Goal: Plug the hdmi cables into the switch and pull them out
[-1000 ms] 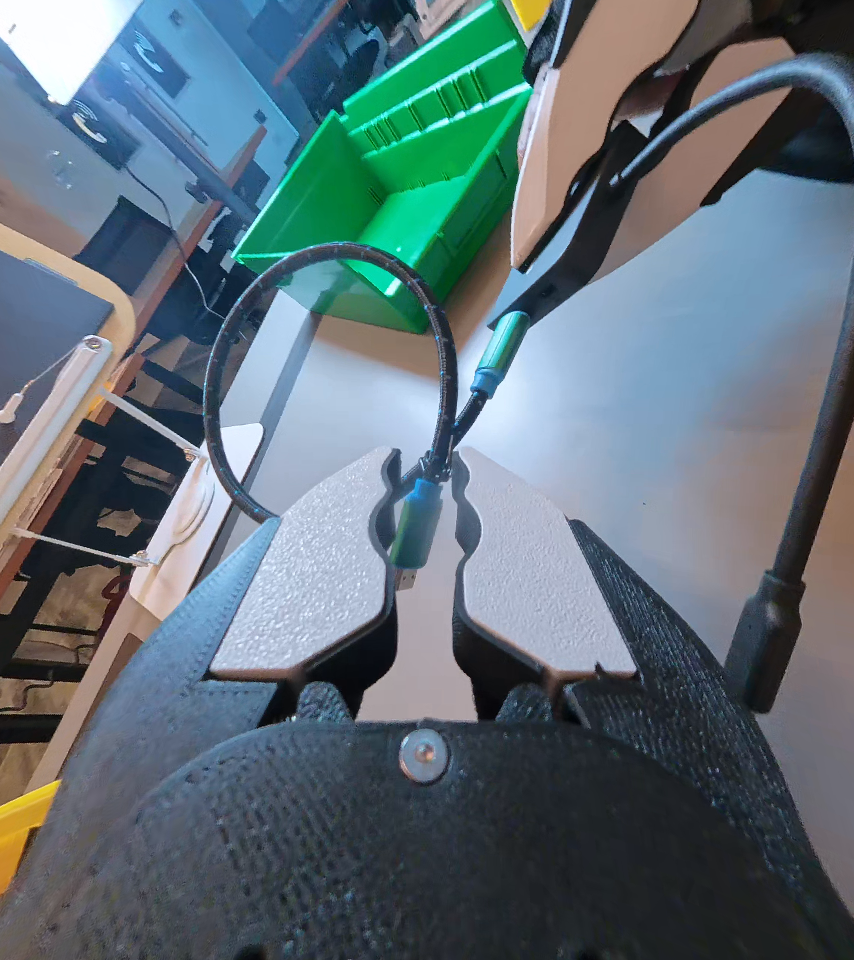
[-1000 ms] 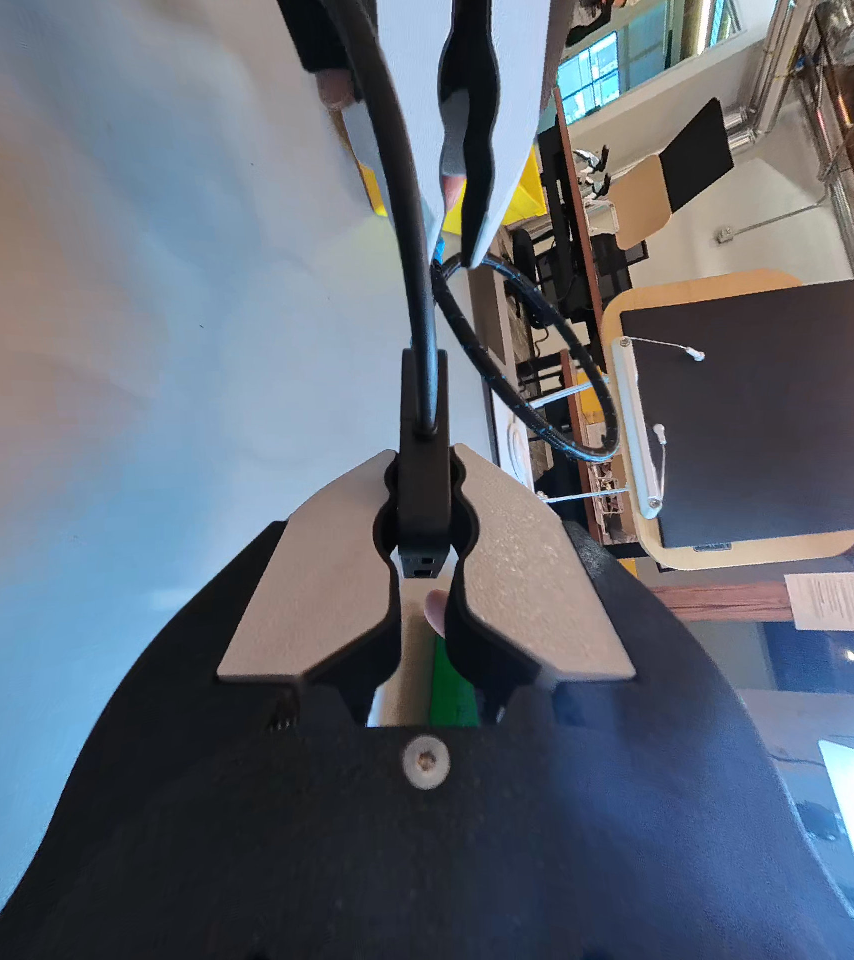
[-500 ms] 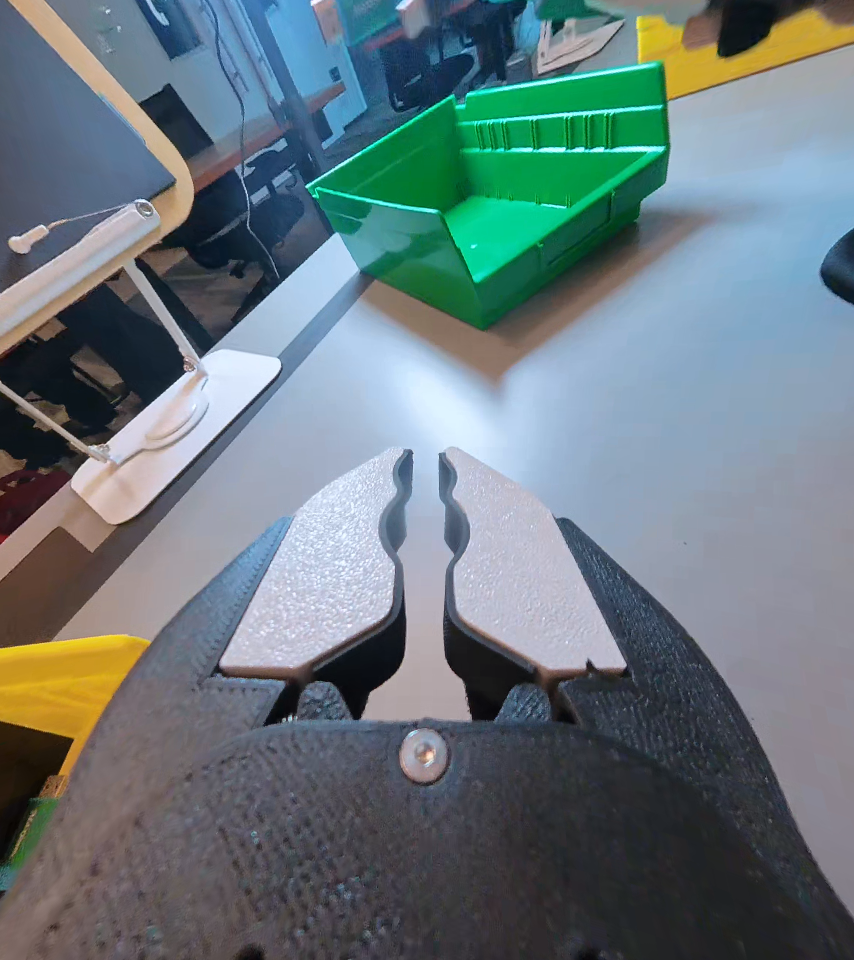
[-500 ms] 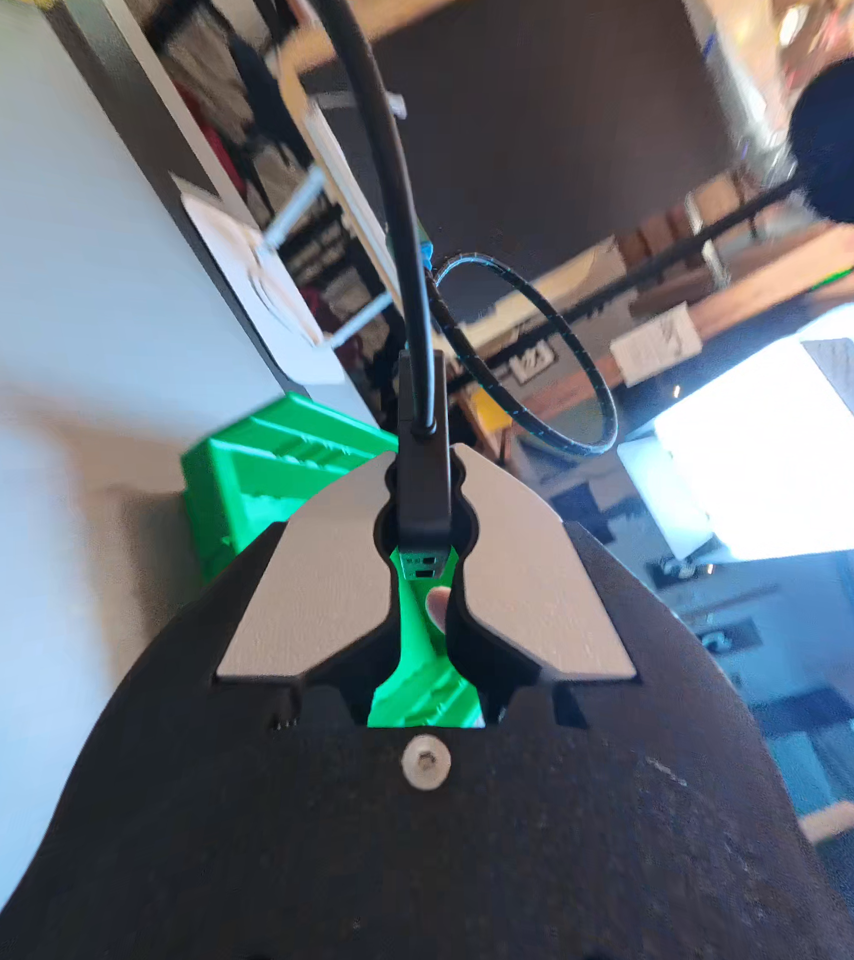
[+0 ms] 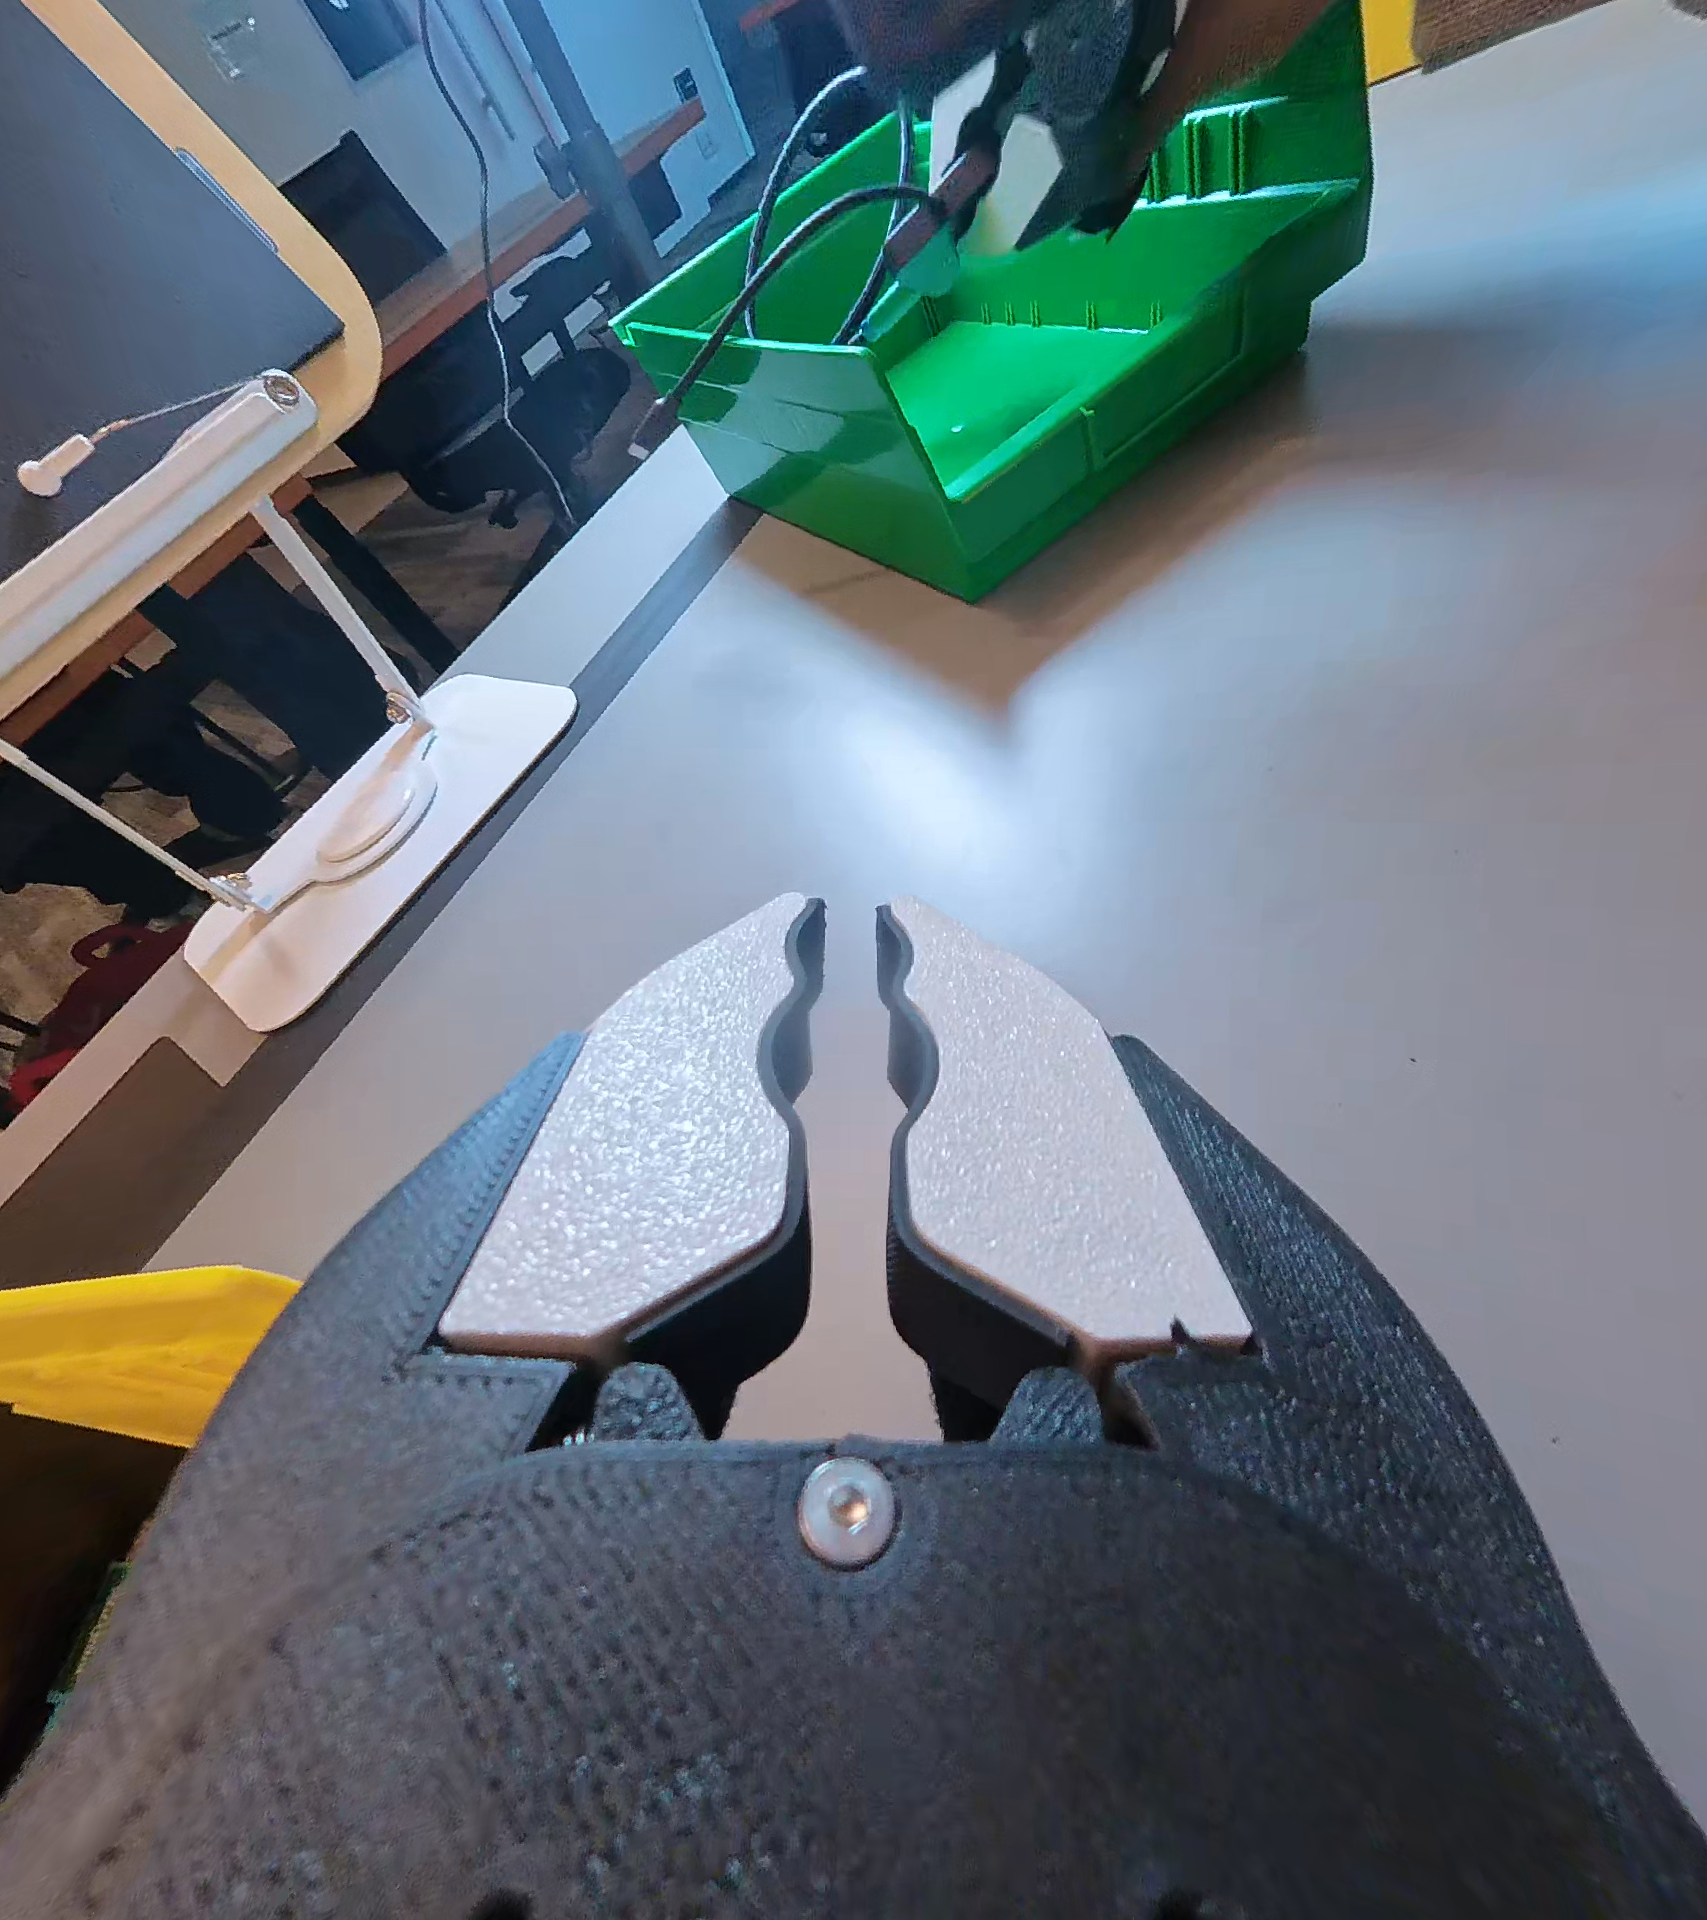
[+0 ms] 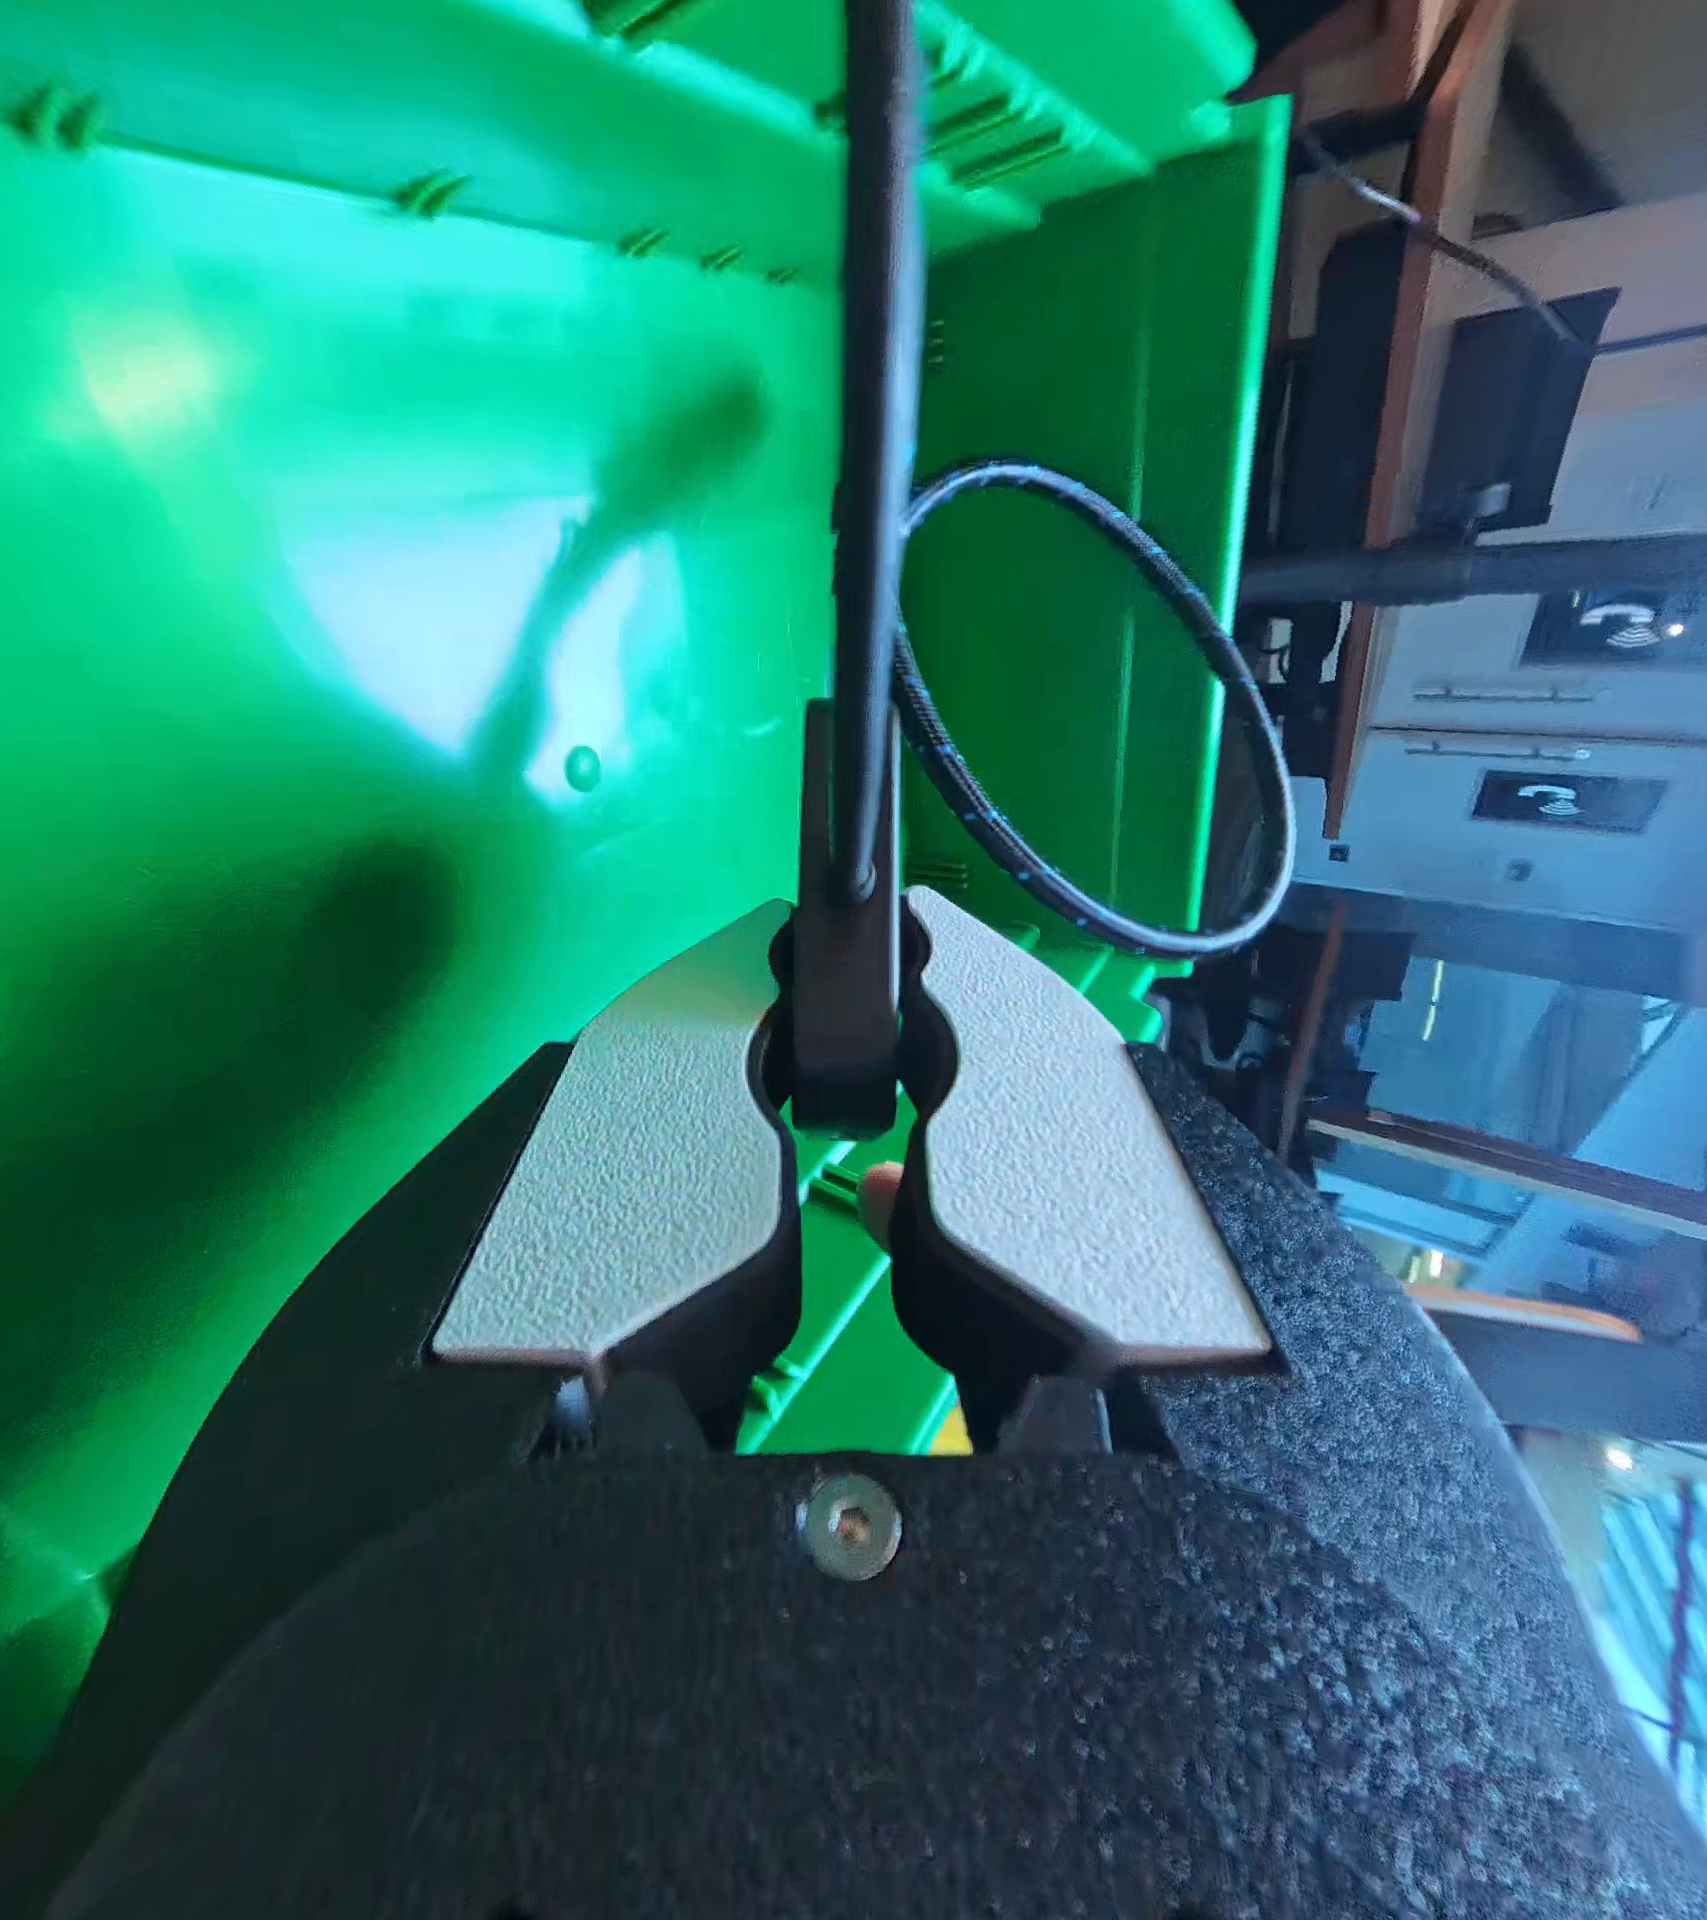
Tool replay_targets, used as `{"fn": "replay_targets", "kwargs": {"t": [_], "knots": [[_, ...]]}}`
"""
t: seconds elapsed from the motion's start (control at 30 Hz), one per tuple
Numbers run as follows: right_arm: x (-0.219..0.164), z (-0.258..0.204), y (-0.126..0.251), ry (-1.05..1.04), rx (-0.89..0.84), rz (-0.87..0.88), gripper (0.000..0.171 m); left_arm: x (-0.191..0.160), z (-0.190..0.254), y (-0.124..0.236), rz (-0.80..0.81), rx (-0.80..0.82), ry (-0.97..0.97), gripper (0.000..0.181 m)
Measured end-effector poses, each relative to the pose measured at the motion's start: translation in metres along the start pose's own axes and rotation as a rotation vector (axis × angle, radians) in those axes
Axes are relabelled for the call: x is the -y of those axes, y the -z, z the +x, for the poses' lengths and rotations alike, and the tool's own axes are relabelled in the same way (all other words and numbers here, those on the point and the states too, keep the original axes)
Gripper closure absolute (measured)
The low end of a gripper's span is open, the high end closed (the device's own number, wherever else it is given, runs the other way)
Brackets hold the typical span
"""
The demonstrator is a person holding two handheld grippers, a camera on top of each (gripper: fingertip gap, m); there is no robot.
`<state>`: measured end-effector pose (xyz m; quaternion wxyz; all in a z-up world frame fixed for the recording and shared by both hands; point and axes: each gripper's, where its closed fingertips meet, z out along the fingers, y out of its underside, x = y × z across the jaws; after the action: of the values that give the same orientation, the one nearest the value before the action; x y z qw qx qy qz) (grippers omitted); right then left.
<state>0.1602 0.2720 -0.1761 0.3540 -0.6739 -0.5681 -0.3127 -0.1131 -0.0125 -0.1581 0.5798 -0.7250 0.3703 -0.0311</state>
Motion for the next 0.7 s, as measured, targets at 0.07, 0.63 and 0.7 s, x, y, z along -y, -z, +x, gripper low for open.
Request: {"fn": "replay_targets", "kwargs": {"t": [0.07,0.63,0.7], "knots": [[0.005,-0.008,-0.008,0.026,0.041,-0.016,0.156,0.000,0.000,0.001,0.002,0.000,0.002,0.172],[0.099,0.009,0.172,-0.658,0.384,0.808,0.111,-0.007,0.005,-0.004,-0.019,-0.014,-0.003,0.171],[0.096,0.001,0.179,-0.636,0.316,0.810,0.116,-0.007,0.006,-0.004,-0.021,-0.016,-0.006,0.171]]}}
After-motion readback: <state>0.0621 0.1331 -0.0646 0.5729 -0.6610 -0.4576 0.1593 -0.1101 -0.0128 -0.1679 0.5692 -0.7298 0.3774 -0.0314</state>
